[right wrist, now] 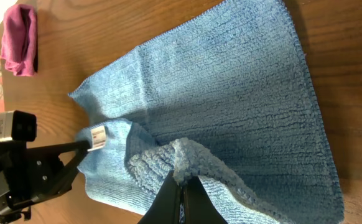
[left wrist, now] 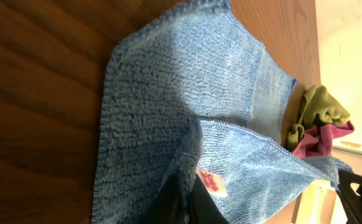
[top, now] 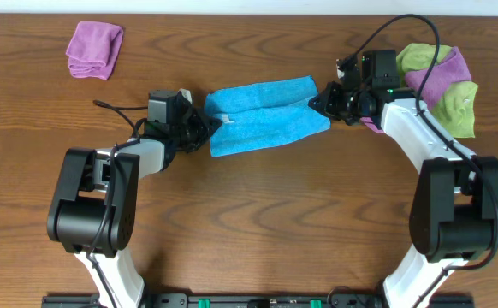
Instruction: Fold the cloth
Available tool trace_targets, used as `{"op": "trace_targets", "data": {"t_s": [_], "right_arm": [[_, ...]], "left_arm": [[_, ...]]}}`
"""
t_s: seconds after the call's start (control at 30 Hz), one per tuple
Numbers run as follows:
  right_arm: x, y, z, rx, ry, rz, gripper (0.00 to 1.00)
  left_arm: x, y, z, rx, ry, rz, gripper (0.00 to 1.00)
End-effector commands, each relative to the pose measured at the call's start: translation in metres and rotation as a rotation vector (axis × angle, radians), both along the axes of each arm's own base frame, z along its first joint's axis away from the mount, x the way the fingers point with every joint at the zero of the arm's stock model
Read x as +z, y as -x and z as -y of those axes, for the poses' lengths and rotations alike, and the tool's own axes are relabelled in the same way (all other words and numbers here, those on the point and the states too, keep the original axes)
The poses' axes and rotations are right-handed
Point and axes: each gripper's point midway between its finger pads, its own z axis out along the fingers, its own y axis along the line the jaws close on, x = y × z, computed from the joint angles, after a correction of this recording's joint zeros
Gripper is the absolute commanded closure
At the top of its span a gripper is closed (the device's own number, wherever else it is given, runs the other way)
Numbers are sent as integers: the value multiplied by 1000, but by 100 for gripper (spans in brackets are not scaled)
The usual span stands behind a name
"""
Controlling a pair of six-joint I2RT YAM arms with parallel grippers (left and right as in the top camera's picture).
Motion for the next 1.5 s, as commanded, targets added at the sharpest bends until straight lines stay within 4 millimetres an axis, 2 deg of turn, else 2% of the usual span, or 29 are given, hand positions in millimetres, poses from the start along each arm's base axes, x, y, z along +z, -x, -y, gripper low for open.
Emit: {"op": "trace_targets", "data": {"t_s": [0.0, 0.2, 0.4, 0.63, 0.77, 1.07, 1.13, 1.3, 1.47], "right_arm": [[0, -3, -6, 9, -14, -2, 98], [7, -11, -10, 19, -30, 48, 98], [13, -25, -9, 6, -31, 113, 98], [-5, -40, -10, -17, -50, 102, 98], [-7, -52, -10, -25, -54, 111, 98], [2, -95, -11, -42, -66, 157, 98], [2, -99, -12, -39, -73, 151, 99], [-8, -90, -10, -34, -56, 100, 99], [-16, -71, -13, 1, -83, 11, 99]], "left_arm": [[2, -10, -11, 18, -4, 20, 94], [29, -40, -30, 37, 5, 111, 94], [49, -61, -35, 67, -17, 157, 94], [53, -69, -38, 86, -52, 165, 94], [51, -75, -43, 115, -78, 170, 94], [52, -117, -36, 98, -48, 172, 94], [50, -119, -36, 90, -57, 155, 94], [51, -114, -31, 57, -31, 146, 95], [41, -86, -27, -46, -48, 65, 94]]}}
